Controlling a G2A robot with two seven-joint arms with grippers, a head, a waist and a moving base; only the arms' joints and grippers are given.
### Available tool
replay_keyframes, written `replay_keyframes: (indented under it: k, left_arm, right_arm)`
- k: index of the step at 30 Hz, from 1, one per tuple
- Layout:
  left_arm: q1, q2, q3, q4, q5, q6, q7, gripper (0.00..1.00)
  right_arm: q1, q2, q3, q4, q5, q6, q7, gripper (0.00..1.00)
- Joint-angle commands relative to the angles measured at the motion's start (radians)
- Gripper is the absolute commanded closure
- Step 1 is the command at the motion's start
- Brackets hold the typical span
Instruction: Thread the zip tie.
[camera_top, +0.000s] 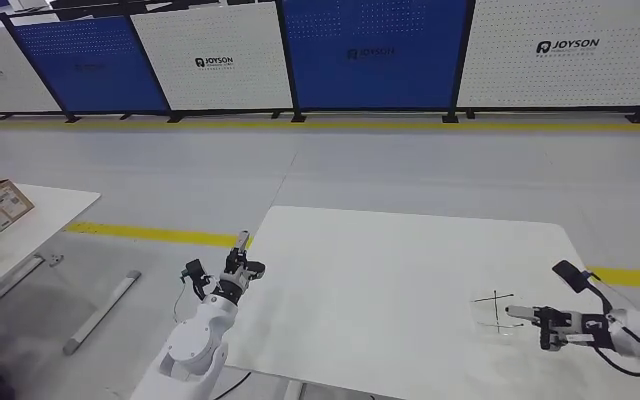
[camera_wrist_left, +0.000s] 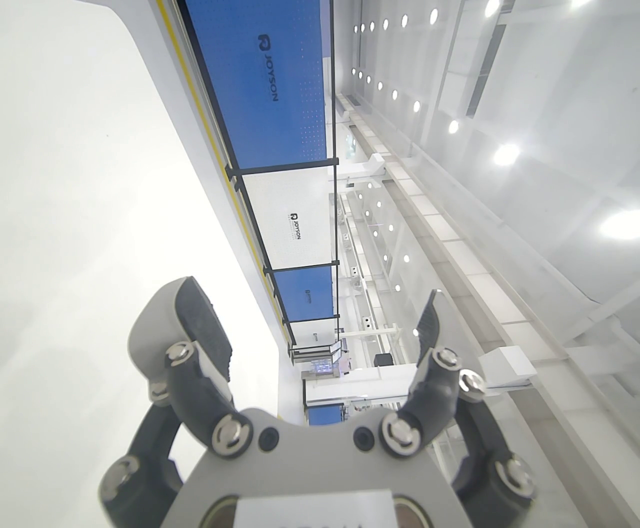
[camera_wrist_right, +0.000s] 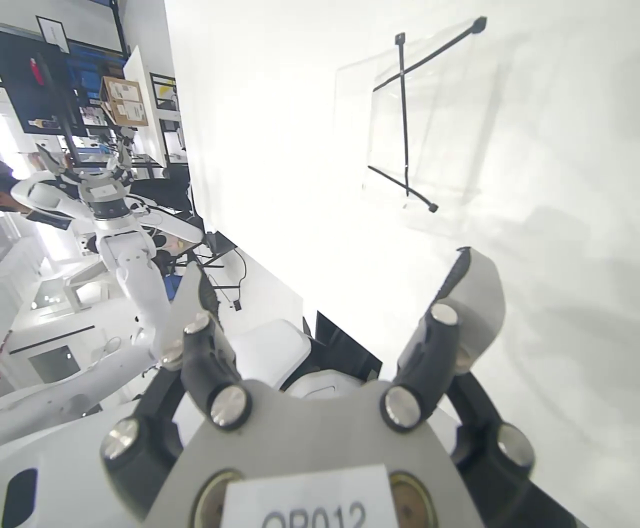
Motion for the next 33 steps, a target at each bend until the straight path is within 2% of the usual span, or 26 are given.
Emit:
replay_keyframes:
  k: [1, 10, 12, 15, 18, 20, 22, 24, 25, 33]
  left_arm:
    - [0.000, 0.000, 0.000, 0.000, 0.000, 0.000, 0.000, 0.00]
    - [0.000, 0.000, 0.000, 0.000, 0.000, 0.000, 0.000, 0.00]
    - [0.000, 0.000, 0.000, 0.000, 0.000, 0.000, 0.000, 0.00]
    - [0.000, 0.000, 0.000, 0.000, 0.000, 0.000, 0.000, 0.00]
    - [0.000, 0.000, 0.000, 0.000, 0.000, 0.000, 0.000, 0.00]
    - [0.000, 0.000, 0.000, 0.000, 0.000, 0.000, 0.000, 0.00]
    - [0.000, 0.000, 0.000, 0.000, 0.000, 0.000, 0.000, 0.00]
    - [0.000, 0.000, 0.000, 0.000, 0.000, 0.000, 0.000, 0.00]
    - [0.000, 0.000, 0.000, 0.000, 0.000, 0.000, 0.000, 0.00]
    - [0.000, 0.000, 0.000, 0.000, 0.000, 0.000, 0.000, 0.00]
  right_arm:
    - [0.000, 0.000, 0.000, 0.000, 0.000, 0.000, 0.000, 0.00]
    - [0.003, 0.002, 0.007, -0.008, -0.012, -0.005, -0.004, 0.00]
    - [-0.002, 0.015, 0.009, -0.024, -0.033, -0.020, 0.000, 0.00]
    - [0.000, 0.040, 0.007, -0.058, -0.077, -0.007, 0.000, 0.00]
    - [0.015, 0.071, -0.038, -0.100, -0.121, 0.041, 0.000, 0.00]
    - [0.038, 0.091, -0.087, -0.114, -0.131, 0.055, 0.000, 0.00]
    - [0.063, 0.107, -0.143, -0.114, -0.121, 0.042, 0.000, 0.00]
    - [0.101, 0.128, -0.229, -0.093, -0.081, -0.020, 0.000, 0.00]
    - [0.108, 0.131, -0.244, -0.087, -0.073, -0.031, 0.000, 0.00]
    - [0.108, 0.131, -0.244, -0.087, -0.073, -0.031, 0.000, 0.00]
